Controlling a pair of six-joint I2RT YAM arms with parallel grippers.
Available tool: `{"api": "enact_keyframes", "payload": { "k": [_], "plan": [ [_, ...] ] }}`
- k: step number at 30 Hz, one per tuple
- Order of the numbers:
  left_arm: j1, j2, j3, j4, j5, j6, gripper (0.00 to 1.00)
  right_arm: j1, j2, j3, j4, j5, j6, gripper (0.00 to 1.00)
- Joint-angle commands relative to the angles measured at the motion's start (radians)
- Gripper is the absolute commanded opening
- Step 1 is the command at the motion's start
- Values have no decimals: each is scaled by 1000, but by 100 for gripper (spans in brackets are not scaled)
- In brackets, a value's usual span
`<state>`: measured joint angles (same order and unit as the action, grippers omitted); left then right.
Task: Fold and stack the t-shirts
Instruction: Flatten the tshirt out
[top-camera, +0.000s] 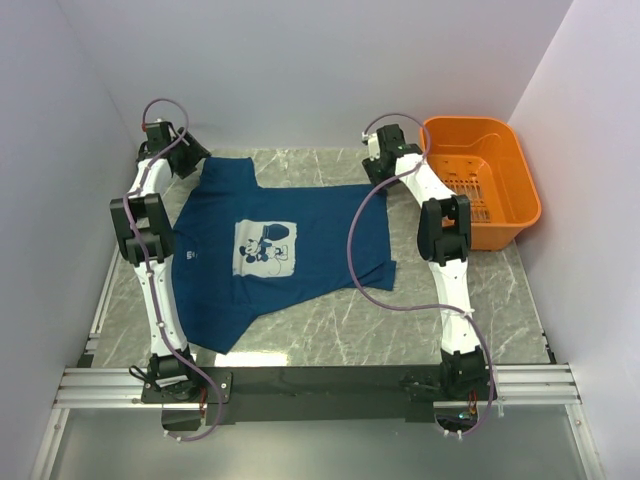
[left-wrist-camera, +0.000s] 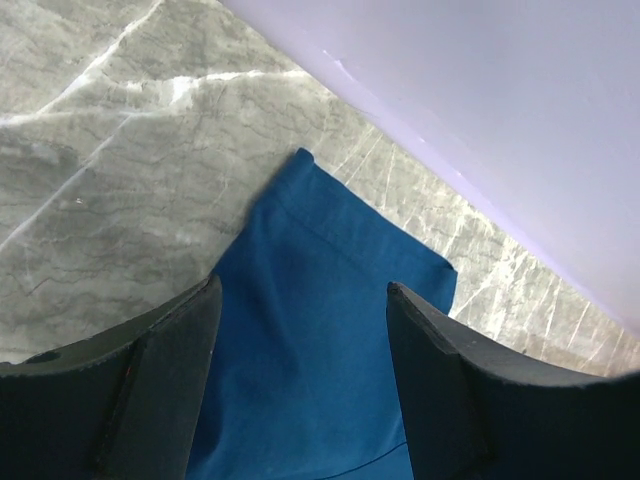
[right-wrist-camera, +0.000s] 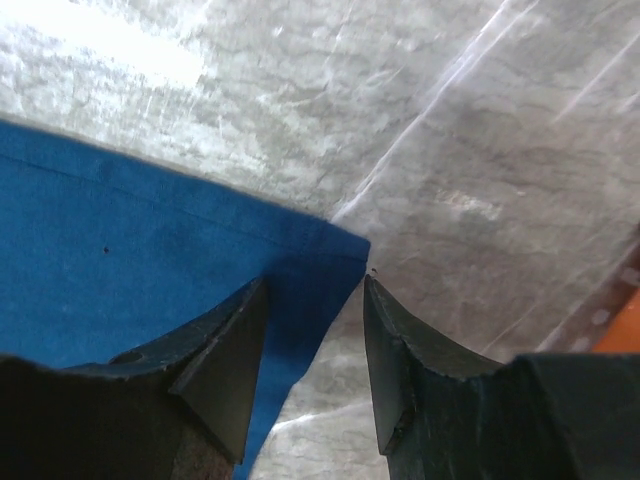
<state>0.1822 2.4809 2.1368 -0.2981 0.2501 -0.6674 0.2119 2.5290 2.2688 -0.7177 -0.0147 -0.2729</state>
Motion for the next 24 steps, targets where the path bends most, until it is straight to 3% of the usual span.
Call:
{"api": "enact_keyframes", "payload": {
  "k": [1,8,11,15,19,23,24],
  "plan": [
    [0,4,25,54,25,-32,72,-16,25,60,-2,13,21,50],
    [2,32,44,68,15,-54,73,-20,51,78,-9,-2,34,46],
    [0,56,61,65,14,-76,73,-28,60,89,-11,-17,35,31],
    [-7,81,83,51,-18,-83,74,-32,57,87,-15,-33,34,20],
    [-15,113,110,44,-26,-90,73,-36,50,71,-12,-51,37,14],
    [-29,154,167,21,-23,-101,66,-37,28,43,-6,-67,32,12],
    [-35,167,176,11,-22,-101,61,-37,25,37,0,-70,32,11]
  ]
}}
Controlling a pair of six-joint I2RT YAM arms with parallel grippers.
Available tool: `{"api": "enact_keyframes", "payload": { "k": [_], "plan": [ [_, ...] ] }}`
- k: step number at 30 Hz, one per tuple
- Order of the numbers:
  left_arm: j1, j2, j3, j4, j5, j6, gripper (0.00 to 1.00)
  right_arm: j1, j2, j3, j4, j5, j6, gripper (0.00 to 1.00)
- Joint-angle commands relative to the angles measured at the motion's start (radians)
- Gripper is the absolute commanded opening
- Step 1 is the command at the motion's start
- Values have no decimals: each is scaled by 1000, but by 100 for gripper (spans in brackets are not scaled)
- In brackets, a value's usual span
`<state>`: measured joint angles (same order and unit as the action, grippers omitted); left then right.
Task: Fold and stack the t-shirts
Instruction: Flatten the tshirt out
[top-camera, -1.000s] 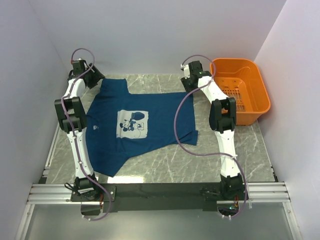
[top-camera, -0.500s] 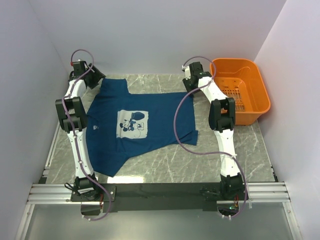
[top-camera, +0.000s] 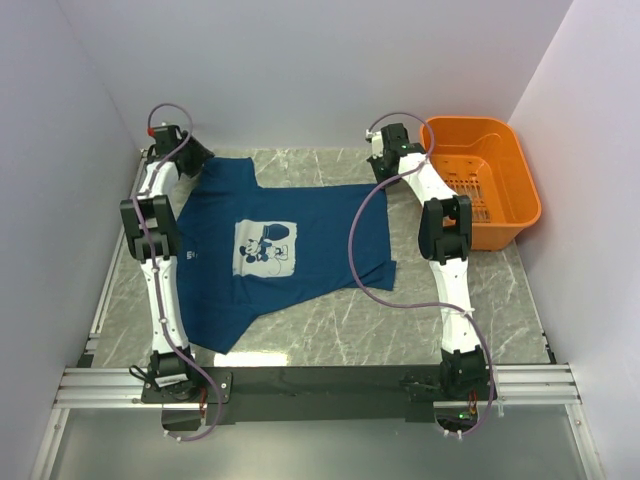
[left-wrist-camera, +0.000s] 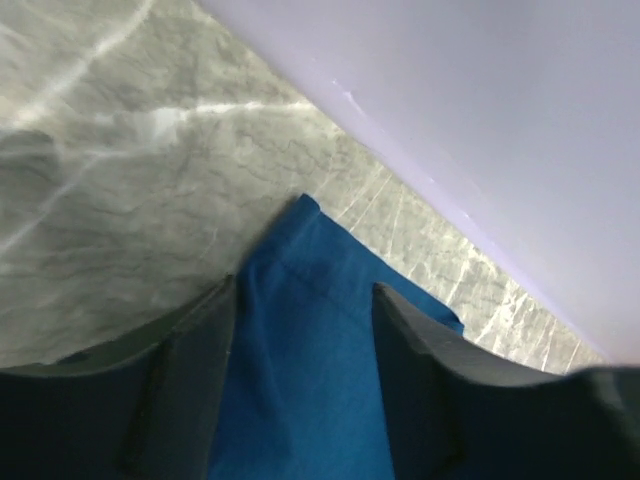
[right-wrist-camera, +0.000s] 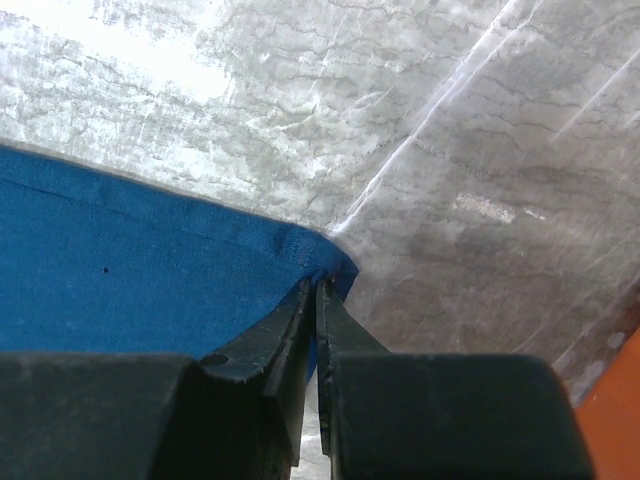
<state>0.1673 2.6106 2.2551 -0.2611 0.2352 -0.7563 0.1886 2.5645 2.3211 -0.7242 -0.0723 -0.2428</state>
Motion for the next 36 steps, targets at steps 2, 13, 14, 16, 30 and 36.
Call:
{"api": "enact_keyframes", "payload": {
  "k": [2,13,14,16,30,36],
  "plan": [
    [-26,48,70,-47,-7,-9,57,-18,-24,-35,9,-23,2,10],
    [-31,45,81,-69,23,44,18,-26,-79,-98,29,-70,4,7],
    [-31,40,80,-64,29,51,16,-26,-87,-98,29,-75,4,5],
    [-28,22,72,-44,39,58,9,-26,-92,-103,29,-87,5,4],
    [-14,-289,-173,84,-37,264,1,-28,-216,-195,68,-161,2,0],
    [-14,-409,-313,169,42,328,0,-26,-277,-226,81,-225,8,0]
  ]
}}
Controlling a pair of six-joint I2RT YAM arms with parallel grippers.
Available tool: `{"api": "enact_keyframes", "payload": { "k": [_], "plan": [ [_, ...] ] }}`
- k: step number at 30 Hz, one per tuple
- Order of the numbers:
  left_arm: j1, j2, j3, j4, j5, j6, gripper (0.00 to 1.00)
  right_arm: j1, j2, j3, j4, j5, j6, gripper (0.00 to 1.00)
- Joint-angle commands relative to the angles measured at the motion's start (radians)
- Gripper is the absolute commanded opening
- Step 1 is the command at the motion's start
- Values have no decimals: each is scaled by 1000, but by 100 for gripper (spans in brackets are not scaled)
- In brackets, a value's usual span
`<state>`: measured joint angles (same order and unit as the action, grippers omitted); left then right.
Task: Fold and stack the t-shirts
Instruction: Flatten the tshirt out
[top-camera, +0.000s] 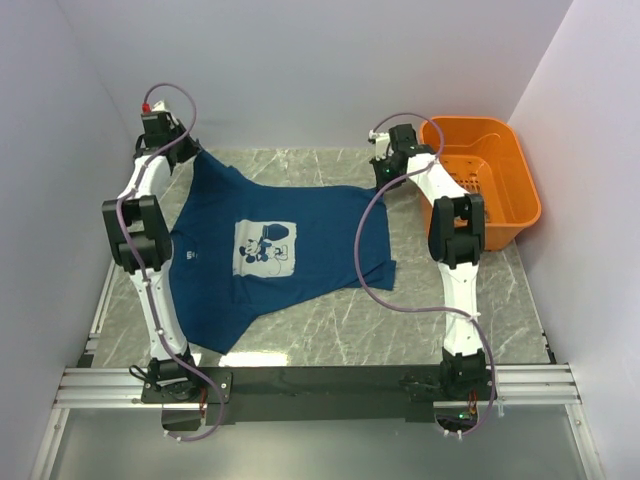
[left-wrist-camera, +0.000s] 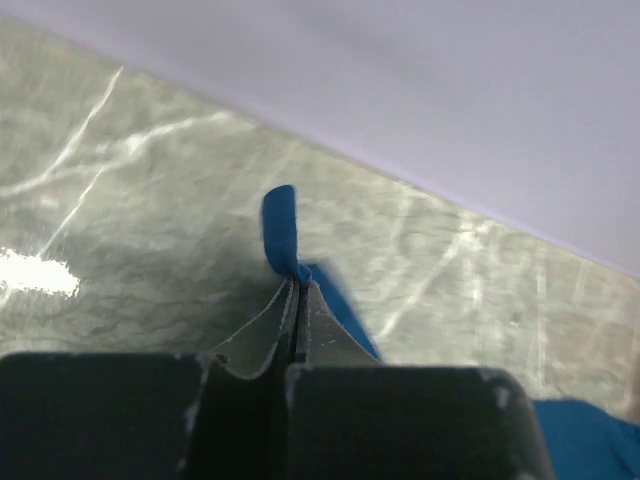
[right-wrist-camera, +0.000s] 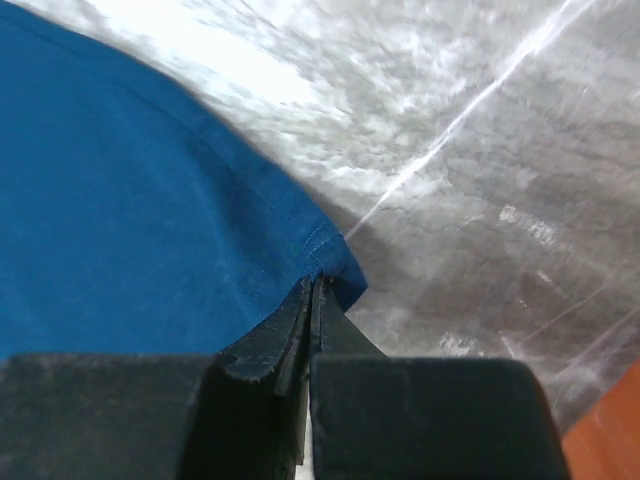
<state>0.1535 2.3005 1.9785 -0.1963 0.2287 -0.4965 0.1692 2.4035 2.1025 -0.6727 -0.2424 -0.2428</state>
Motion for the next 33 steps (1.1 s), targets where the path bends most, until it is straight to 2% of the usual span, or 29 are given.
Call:
{"api": "enact_keyframes", "payload": {
  "k": [1,10,15,18,27,33],
  "plan": [
    [1,-113,-67,115,57,75,1,-8,-133,-7,30,-61,10,0],
    [1,-289,-193,259,69,49,1,-8,-262,23,13,-123,-16,0],
    [-2,-395,-204,369,50,-83,1,-22,-323,143,-28,-147,-26,0],
    [-8,-449,-152,397,40,-131,1,-33,-375,206,-41,-170,-18,0],
    [-14,-691,32,383,-32,-166,1,-102,-673,286,24,-210,54,0],
    [-12,-884,54,393,-72,-157,1,-151,-895,289,64,-221,85,0]
  ]
}}
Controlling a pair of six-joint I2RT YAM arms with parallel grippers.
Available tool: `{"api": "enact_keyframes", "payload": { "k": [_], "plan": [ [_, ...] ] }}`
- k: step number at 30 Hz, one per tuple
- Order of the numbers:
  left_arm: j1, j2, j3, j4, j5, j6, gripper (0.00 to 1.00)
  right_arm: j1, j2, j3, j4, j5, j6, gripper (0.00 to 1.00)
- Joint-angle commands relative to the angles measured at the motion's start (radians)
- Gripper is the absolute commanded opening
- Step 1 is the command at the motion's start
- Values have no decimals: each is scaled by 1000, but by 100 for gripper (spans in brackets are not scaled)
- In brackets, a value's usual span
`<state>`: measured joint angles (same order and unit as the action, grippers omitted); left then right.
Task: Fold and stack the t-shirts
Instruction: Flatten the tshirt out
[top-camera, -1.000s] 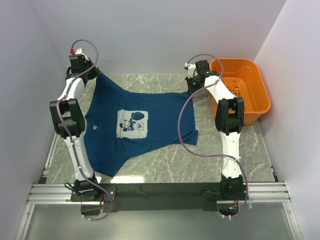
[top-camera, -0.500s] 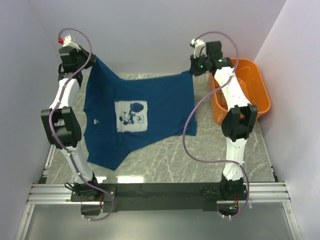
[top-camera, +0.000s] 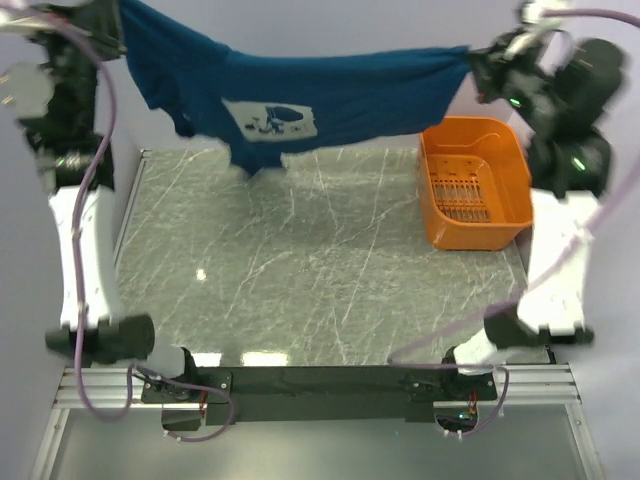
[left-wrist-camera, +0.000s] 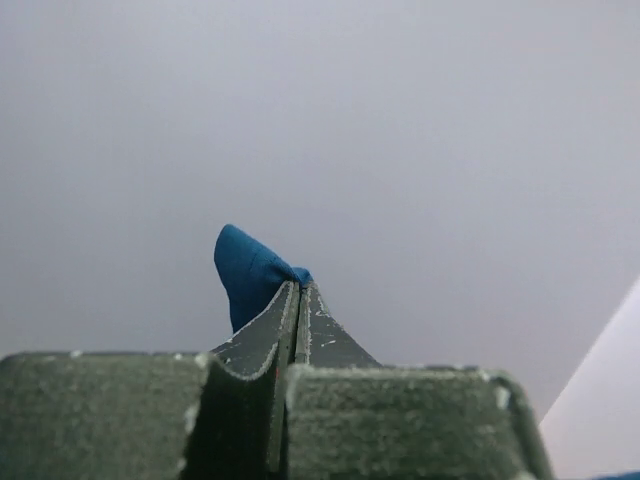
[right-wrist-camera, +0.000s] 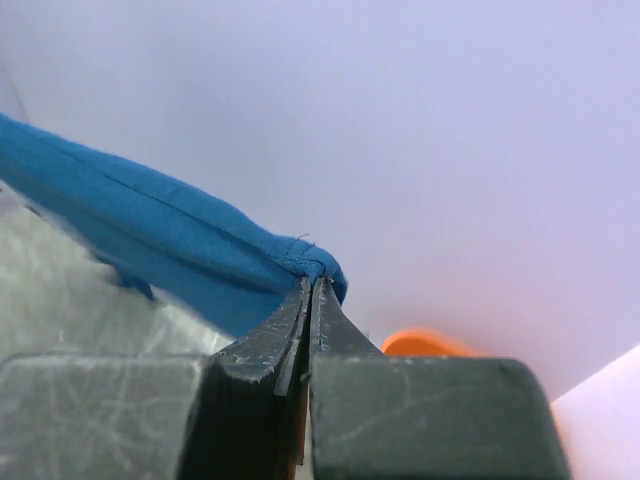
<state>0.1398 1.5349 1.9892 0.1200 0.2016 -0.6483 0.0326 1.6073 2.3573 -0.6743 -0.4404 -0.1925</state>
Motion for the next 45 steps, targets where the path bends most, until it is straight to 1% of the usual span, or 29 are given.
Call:
{"api": "enact_keyframes", "payload": {
  "k": [1,3,4,6,10,13,17,20,25,26,27,28,29,31,32,33,34,35,36,37,38,39,40,41,42,43,44,45],
  "plan": [
    [1,-140,42,66,-56,-2,1,-20,-153,28,67,-24,39,0],
    [1,-204,36,49,-68,4,1,-26,-231,5,77,-21,44,0],
    [1,-226,28,44,-71,12,1,-28,-254,0,79,-15,45,0],
    [1,-292,5,38,-82,19,1,-69,-297,-6,91,2,48,0],
    [1,-387,-16,17,-116,42,1,-80,-388,-6,104,48,36,0],
    [1,-433,-13,-2,-149,64,1,-80,-409,-19,111,74,28,0],
    [0,-461,-21,-28,-179,79,1,-80,-409,-59,117,62,39,0],
    [0,-470,-73,-33,-189,79,1,-80,-403,-96,122,31,53,0],
    [0,-457,-219,-20,-153,42,1,-80,-394,-280,151,-61,82,0],
    [-2,-443,-243,-13,-143,41,1,-80,-391,-353,172,-96,99,0],
    [0,-435,-294,-10,-139,39,1,-80,-380,-390,183,-119,103,0],
    [0,-418,-318,1,-131,39,1,-80,-374,-474,220,-157,120,0],
    [0,-408,-372,10,-128,38,1,-79,-371,-518,246,-181,134,0],
    [0,-385,-426,30,-107,41,1,-68,-348,-605,291,-211,139,0],
    [-2,-351,-450,49,-100,35,1,-63,-339,-692,352,-218,154,0],
    [0,-334,-502,65,-87,35,1,-53,-313,-734,384,-248,160,0],
    [0,-313,-529,78,-79,35,1,-42,-299,-772,412,-251,154,0],
    [0,-268,-556,93,-65,30,1,-37,-282,-846,465,-247,139,0],
    [0,-242,-607,130,-61,39,1,-1,-235,-875,494,-241,131,0],
    [0,-181,-628,144,-59,36,1,16,-203,-903,521,-221,114,0],
    [0,-145,-660,161,-54,33,1,29,-164,-903,525,-199,110,0],
    [0,-104,-665,182,-50,41,1,56,-73,-894,527,-158,105,0],
    [0,-16,-665,187,-41,41,1,70,-23,-885,533,-127,108,0],
    [0,34,-649,187,-39,39,1,82,27,-850,536,-83,116,0],
    [0,85,-632,169,-42,36,1,96,131,-821,530,-52,116,0],
    [0,179,-612,156,-45,30,1,124,182,-788,527,19,119,0],
    [0,226,-565,142,-47,29,1,138,225,-730,518,50,120,0],
    [0,269,-538,129,-47,23,1,150,305,-699,518,78,123,0]
  ]
}}
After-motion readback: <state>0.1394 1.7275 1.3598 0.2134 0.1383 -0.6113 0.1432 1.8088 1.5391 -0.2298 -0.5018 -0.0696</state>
